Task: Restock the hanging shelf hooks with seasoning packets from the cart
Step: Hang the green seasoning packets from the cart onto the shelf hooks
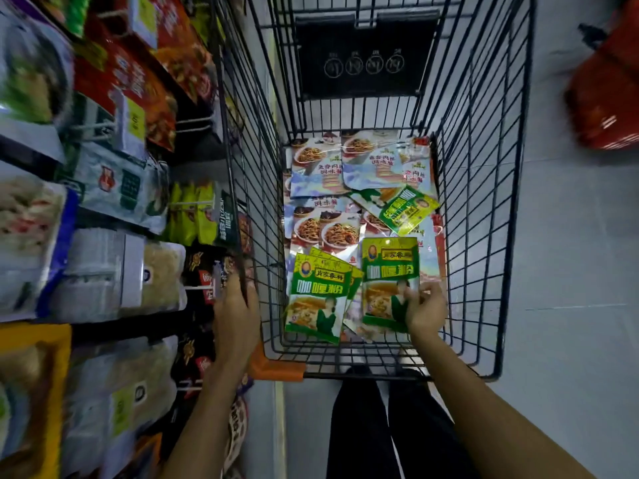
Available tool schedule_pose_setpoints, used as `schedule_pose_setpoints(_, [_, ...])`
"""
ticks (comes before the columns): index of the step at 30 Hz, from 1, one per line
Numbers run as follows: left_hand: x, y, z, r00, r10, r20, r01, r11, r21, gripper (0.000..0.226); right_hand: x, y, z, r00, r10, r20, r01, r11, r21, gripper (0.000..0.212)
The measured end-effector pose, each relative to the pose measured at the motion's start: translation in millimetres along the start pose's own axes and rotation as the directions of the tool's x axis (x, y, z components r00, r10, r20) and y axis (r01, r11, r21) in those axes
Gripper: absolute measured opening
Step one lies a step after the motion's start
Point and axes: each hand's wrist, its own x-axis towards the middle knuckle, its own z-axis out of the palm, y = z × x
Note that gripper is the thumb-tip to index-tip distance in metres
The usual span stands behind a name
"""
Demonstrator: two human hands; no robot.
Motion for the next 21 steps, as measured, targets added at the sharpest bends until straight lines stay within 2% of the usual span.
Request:
schedule_pose_setpoints(2, [-3, 3, -8, 1.0, 0.019, -0.015, -0.019, 1.0, -0.002, 0.027, -11, -17, -18, 0.987, -0.143, -0.07, 0.144, 0.989, 0.017, 0.012])
schedule_pose_setpoints(4, [-6, 12, -18, 0.995, 0.057, -0.081, -0.057, 0.998, 0.006, 0.032, -23, -37, -31, 0.972, -0.226, -0.068, 0.231, 0.969, 0.09, 0.017])
schedule_pose_setpoints(6, [-6, 28, -28, 0.986, 0.104, -0.132, -0.112, 0.992, -0.055, 0.04, -44, -61, -35, 0.961, -0.275, 0.044, 0.258, 0.939, 0.227, 0.016])
schedule_pose_setpoints(7, [-5, 37, -34, 0.99, 0.093, -0.11, -0.108, 0.984, -0.141, 0.046, -58, -74, -34, 0.946, -0.295, 0.135, 0.241, 0.918, 0.315, 0.013])
schedule_pose_setpoints(9, [0, 55, -47, 0.999, 0.03, 0.043, -0.013, 0.933, -0.36, 0.055, -88, -97, -28, 0.883, -0.334, 0.33, 0.159, 0.874, 0.459, 0.011])
schedule_pose_setpoints(12, [9, 64, -65, 0.95, 0.037, 0.31, 0.144, 0.828, -0.541, 0.037, -120, -117, -10, 0.758, -0.374, 0.534, 0.028, 0.837, 0.546, 0.012])
schedule_pose_setpoints(14, [14, 58, -74, 0.934, 0.003, 0.356, 0.225, 0.77, -0.597, 0.036, -131, -122, 3, 0.692, -0.404, 0.598, -0.007, 0.825, 0.565, 0.013])
schedule_pose_setpoints(15, [16, 54, -78, 0.932, -0.037, 0.36, 0.266, 0.744, -0.613, 0.04, -133, -122, 9, 0.676, -0.426, 0.601, 0.023, 0.828, 0.56, 0.01])
schedule_pose_setpoints(18, [19, 38, -83, 0.926, -0.122, 0.358, 0.339, 0.687, -0.642, 0.041, -122, -114, 25, 0.692, -0.404, 0.598, 0.089, 0.87, 0.486, 0.017])
schedule_pose_setpoints(21, [21, 17, -86, 0.94, -0.204, 0.275, 0.338, 0.668, -0.663, 0.035, -89, -81, 40, 0.79, -0.272, 0.55, 0.06, 0.926, 0.372, 0.015])
